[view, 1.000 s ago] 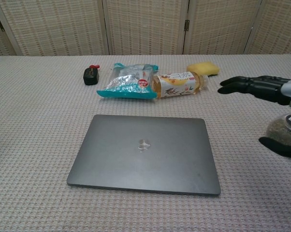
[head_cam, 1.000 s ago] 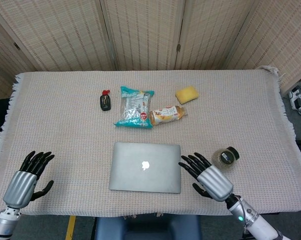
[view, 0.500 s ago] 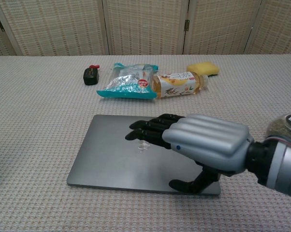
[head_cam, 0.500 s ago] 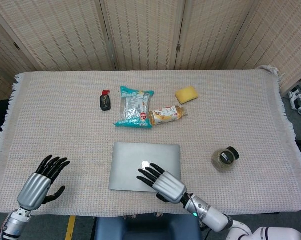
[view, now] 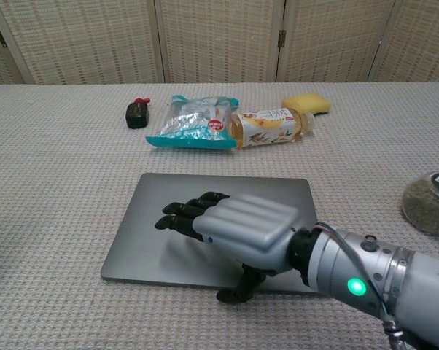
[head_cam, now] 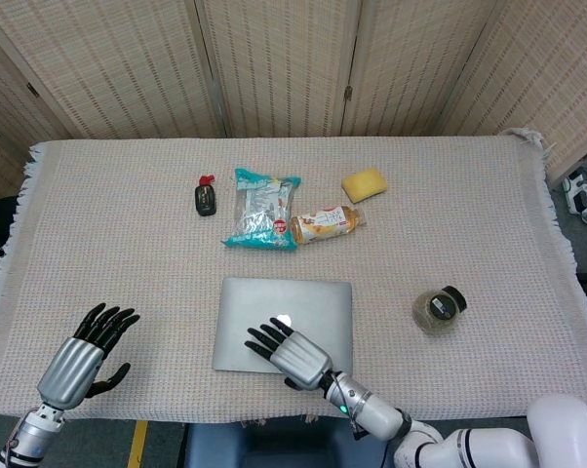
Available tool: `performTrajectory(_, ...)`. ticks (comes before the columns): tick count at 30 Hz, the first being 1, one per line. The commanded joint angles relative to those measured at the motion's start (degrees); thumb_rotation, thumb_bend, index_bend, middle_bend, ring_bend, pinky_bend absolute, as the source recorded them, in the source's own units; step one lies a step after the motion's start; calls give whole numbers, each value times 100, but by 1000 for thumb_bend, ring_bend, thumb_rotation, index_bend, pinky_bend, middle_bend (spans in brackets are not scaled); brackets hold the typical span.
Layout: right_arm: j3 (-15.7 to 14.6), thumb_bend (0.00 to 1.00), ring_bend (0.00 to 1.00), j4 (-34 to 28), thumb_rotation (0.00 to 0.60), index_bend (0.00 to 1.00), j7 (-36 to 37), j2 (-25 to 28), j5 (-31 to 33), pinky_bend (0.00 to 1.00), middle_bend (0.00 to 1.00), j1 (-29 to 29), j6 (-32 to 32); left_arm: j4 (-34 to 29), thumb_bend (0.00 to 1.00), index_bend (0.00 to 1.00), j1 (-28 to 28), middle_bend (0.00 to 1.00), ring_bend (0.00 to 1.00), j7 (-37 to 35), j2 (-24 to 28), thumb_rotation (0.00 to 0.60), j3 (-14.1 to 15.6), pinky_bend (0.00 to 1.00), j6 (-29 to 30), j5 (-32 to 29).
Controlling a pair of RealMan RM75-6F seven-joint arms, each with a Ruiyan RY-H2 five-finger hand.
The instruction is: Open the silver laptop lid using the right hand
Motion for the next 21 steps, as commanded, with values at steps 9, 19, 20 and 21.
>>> performTrajectory(9,44,289,0,282,600,0,-219,-276,336,0,0,288,48,78,408,137,-7,151,103,-67,-40,600,13,0,5,-51)
performTrajectory(19,-15,289,0,409,600,0,-389,-445,585,0,0,465,143,167,408,132,-13,151,99,-161,-79,600,28,0,25,-78)
performTrajectory(20,-17,289,0,424,600,0,-403,-458,606,0,0,477,155,177,408,132,-14,151,99,-170,-83,600,28,0,27,-81)
performTrajectory(21,-19,289,0,442,600,0,-420,-473,632,0,0,495,170,192,408,131,-14,151,99,-182,-87,600,31,0,27,-84)
